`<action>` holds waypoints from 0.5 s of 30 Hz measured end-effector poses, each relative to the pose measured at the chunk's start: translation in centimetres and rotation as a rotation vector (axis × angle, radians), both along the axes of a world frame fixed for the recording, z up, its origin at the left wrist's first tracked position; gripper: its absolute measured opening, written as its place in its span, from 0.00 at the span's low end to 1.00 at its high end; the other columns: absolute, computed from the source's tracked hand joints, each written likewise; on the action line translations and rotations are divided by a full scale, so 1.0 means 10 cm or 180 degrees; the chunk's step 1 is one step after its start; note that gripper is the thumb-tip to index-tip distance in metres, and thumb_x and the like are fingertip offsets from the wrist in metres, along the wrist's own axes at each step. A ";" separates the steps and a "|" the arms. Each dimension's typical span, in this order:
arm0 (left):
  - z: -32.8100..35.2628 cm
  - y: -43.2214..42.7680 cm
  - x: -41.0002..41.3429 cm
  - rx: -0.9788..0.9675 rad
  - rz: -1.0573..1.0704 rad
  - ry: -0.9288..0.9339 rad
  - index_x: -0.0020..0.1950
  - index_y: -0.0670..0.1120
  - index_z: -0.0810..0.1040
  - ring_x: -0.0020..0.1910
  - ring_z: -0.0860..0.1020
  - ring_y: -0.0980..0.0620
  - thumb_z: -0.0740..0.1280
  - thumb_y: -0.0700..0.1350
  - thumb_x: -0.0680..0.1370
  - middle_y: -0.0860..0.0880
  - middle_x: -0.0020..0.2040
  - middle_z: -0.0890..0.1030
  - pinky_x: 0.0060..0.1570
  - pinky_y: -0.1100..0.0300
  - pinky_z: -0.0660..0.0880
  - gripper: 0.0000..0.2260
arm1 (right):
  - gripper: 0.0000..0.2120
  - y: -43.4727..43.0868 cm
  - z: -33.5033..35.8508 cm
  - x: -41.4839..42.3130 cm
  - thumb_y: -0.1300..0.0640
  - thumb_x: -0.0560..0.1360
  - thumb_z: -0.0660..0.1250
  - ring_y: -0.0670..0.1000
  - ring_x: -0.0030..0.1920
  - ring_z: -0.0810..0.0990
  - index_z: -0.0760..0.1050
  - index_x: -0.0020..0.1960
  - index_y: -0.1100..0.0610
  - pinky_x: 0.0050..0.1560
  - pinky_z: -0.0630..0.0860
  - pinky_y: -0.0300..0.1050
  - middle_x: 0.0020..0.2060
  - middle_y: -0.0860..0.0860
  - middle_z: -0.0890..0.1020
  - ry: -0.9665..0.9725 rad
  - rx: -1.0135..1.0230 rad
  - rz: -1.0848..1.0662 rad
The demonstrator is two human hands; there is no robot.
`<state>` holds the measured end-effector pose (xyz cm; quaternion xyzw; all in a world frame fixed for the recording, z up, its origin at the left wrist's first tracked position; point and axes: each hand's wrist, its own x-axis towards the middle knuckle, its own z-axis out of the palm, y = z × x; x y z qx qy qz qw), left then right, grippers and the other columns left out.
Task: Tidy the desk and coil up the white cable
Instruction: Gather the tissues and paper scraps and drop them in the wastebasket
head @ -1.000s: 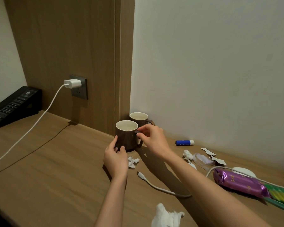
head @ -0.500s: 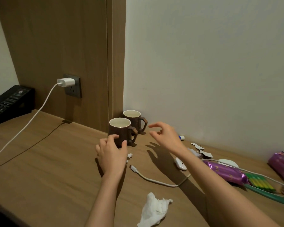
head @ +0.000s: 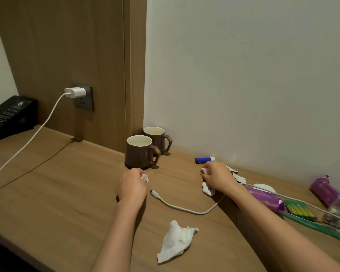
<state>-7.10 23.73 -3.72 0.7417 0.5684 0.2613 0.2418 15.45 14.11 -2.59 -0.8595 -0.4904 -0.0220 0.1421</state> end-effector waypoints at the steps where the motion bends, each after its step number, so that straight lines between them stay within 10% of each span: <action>1: 0.00 0.00 0.01 0.0028 -0.0004 -0.0053 0.60 0.47 0.78 0.55 0.77 0.47 0.64 0.39 0.78 0.46 0.55 0.80 0.49 0.55 0.77 0.12 | 0.10 0.01 -0.01 0.00 0.57 0.75 0.64 0.56 0.45 0.80 0.79 0.54 0.59 0.46 0.79 0.53 0.44 0.55 0.83 -0.0006 0.0047 -0.0003; 15: 0.39 -0.26 -0.10 0.0114 -0.0714 -0.2158 0.51 0.51 0.79 0.48 0.77 0.52 0.58 0.40 0.80 0.51 0.46 0.80 0.39 0.63 0.71 0.11 | 0.08 -0.46 0.71 -0.36 0.54 0.77 0.67 0.43 0.41 0.77 0.81 0.54 0.51 0.39 0.71 0.34 0.43 0.46 0.81 0.0875 0.1515 0.0759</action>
